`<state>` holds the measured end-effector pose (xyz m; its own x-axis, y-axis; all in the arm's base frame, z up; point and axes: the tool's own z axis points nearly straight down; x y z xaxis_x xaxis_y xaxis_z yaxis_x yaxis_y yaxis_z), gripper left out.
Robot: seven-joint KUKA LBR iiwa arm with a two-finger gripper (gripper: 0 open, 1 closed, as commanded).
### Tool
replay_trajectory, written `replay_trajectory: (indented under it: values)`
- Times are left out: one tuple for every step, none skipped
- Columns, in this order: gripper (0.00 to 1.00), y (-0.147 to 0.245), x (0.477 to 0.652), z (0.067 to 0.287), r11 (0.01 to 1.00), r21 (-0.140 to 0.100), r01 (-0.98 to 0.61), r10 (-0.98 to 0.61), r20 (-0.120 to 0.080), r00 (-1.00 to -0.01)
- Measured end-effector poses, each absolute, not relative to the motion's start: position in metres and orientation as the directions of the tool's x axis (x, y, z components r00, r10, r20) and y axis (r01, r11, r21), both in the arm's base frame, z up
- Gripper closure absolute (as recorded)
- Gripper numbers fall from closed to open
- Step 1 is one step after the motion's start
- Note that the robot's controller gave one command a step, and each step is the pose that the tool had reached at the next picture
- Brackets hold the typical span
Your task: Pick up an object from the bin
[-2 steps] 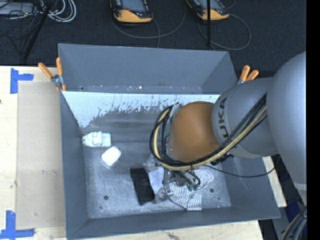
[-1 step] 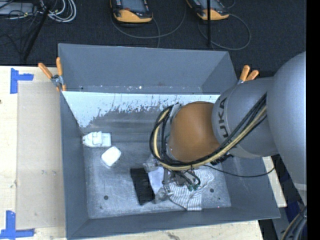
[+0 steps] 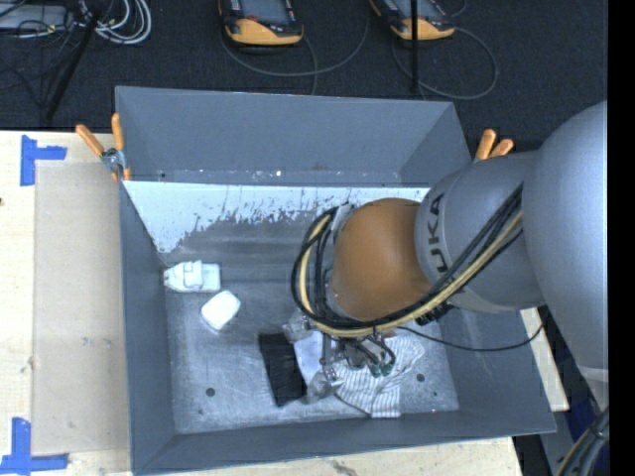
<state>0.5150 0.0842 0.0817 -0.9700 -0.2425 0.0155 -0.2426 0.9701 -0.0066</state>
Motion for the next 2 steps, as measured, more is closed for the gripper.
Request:
replay_trajectory:
  values:
    - [1.00, 0.096, 0.514, 0.077, 0.970, -0.007, -0.243, -0.243, 0.005, -0.970]
    - [1.00, 0.078, 0.547, 0.215, 0.970, 0.000, -0.245, -0.245, -0.001, -0.970]
